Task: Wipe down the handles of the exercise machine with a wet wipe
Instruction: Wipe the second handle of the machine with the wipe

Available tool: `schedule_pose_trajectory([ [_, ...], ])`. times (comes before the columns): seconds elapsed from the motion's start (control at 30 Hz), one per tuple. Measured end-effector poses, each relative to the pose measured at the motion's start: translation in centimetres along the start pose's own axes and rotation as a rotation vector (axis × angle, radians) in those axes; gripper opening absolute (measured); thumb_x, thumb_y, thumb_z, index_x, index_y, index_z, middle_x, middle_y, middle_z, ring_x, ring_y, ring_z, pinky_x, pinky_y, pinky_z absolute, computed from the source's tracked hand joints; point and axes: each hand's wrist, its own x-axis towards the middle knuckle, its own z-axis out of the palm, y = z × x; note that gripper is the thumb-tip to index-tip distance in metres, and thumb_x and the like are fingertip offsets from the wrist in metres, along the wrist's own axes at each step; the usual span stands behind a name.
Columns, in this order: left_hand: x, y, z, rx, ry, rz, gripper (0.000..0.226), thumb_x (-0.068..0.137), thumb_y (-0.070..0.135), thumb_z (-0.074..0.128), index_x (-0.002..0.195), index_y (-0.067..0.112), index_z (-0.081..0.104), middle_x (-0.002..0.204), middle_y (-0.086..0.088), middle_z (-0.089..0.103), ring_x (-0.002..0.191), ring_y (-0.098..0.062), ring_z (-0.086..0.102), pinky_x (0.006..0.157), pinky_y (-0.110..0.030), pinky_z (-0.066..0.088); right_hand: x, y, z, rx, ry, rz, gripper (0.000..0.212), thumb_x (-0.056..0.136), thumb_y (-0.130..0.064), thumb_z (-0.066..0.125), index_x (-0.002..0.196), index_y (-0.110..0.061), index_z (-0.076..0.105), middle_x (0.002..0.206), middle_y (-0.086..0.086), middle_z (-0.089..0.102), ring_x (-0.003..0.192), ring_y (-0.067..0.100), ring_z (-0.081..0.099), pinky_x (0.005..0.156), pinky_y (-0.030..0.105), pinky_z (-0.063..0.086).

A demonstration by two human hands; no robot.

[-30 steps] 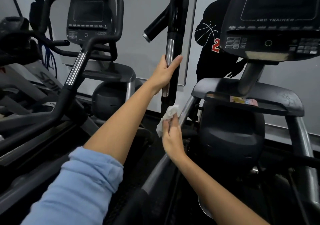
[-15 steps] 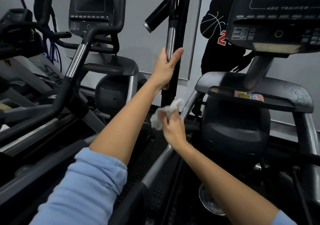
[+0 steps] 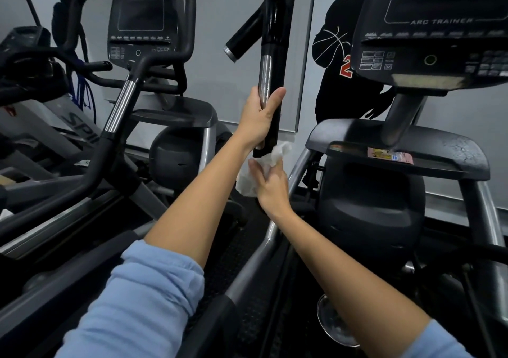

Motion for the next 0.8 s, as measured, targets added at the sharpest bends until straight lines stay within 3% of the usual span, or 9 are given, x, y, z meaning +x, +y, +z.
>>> schedule_pose_trajectory([
  [0.23,-0.4,0.4,-0.2,0.061,-0.009,-0.024,0.043,0.086,0.054,0.05,0.097,0.013,0.042,0.089,-0.01,0.05,0.081,-0.023,0.053,0.085,-0.048,0.051,-2.6,3.9,-0.2,-0.141,-0.097,0.023,0.055,0.086,-0.051,0.058,0.124,-0.015,0.039,0.102,0.007,0.066,0.093,0.022,0.065,0.081,0.044,0.054],
  [0.4,-0.4,0.3,-0.2,0.067,-0.01,-0.019,0.045,0.084,0.057,0.05,0.098,0.014,0.042,0.089,-0.011,0.051,0.081,-0.024,0.053,0.084,-0.047,0.051,0.1,0.8,-0.2,0.069,-0.031,0.038,0.056,0.085,-0.046,0.063,0.119,-0.005,0.046,0.1,0.008,0.065,0.092,0.022,0.064,0.081,0.039,0.054],
  [0.5,-0.4,0.3,-0.3,0.064,-0.027,-0.031,0.038,0.088,0.054,0.048,0.098,0.017,0.042,0.091,-0.01,0.052,0.083,-0.023,0.053,0.087,-0.047,0.05,0.7,-0.3,0.1,0.145,0.006,0.013,0.047,0.089,-0.043,0.058,0.116,-0.006,0.049,0.096,0.002,0.061,0.087,0.013,0.06,0.075,0.024,0.049],
  [0.57,-0.4,0.5,-0.4,0.076,-0.049,-0.042,0.037,0.091,0.052,0.045,0.1,0.017,0.041,0.093,-0.01,0.052,0.086,-0.022,0.054,0.086,-0.044,0.05,0.2,0.5,0.3,0.176,-0.003,0.016,0.053,0.087,-0.052,0.054,0.118,-0.009,0.052,0.097,0.0,0.064,0.088,0.009,0.062,0.077,0.021,0.049],
  [0.63,-0.4,0.7,-0.5,0.09,-0.062,-0.048,0.036,0.093,0.05,0.041,0.102,0.015,0.04,0.094,-0.008,0.052,0.086,-0.019,0.052,0.081,-0.035,0.049,-0.1,0.9,0.4,0.194,-0.015,0.03,0.055,0.084,-0.059,0.05,0.111,-0.012,0.056,0.096,-0.002,0.067,0.089,0.008,0.063,0.081,0.026,0.051],
  [0.73,-0.6,1.2,-0.7,0.105,-0.08,-0.072,0.037,0.096,0.046,0.039,0.109,0.012,0.04,0.09,0.001,0.048,0.08,-0.01,0.048,0.071,-0.022,0.041,1.7,-1.3,-0.1,0.224,0.012,-0.007,0.037,0.092,-0.048,0.047,0.094,-0.012,0.051,0.076,-0.005,0.058,0.07,0.006,0.058,0.067,0.022,0.047],
  [0.8,-0.5,1.4,-0.9,0.112,-0.095,-0.087,0.035,0.096,0.044,0.038,0.109,0.011,0.039,0.086,0.005,0.045,0.077,-0.006,0.045,0.068,-0.021,0.037,3.7,-3.4,-0.9,0.19,0.025,-0.061,0.031,0.097,-0.035,0.045,0.099,-0.005,0.05,0.075,0.0,0.057,0.069,0.01,0.057,0.064,0.025,0.046],
])
